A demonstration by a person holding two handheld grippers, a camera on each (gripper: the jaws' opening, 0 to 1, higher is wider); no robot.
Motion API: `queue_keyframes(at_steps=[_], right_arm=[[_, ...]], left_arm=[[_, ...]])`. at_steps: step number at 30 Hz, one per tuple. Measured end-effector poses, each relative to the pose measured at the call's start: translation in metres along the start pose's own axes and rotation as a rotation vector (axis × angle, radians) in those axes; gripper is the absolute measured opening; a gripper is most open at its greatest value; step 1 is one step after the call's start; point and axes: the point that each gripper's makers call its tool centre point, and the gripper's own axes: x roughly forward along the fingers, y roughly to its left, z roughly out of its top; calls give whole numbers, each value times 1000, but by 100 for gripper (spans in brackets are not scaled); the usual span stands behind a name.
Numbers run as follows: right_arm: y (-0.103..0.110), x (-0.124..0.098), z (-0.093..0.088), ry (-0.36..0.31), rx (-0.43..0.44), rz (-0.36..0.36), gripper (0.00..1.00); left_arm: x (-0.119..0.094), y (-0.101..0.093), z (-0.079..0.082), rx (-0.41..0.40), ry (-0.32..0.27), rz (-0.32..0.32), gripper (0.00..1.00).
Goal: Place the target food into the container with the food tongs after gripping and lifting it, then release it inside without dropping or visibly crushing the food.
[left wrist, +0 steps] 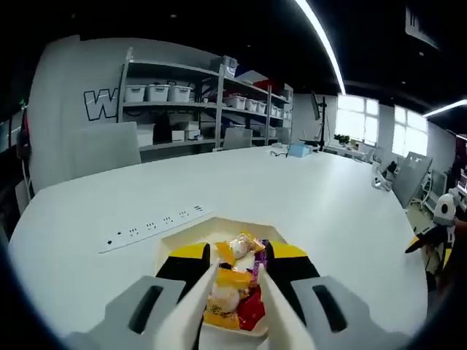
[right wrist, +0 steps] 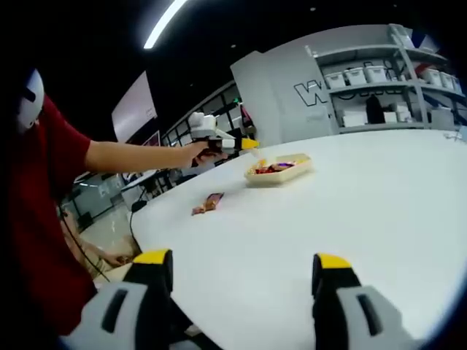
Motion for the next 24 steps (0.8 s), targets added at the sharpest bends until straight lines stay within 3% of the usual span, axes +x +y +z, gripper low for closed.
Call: queue_keyframes(at_steps=[15,24], right_arm=[[27,9,7,11,-66,42,77],[39,7,6,17,-76,58,77]], left_arm=[[-37,-22,-2,51,15,-31,28],[-59,-27,1,40,-22,-12,28]])
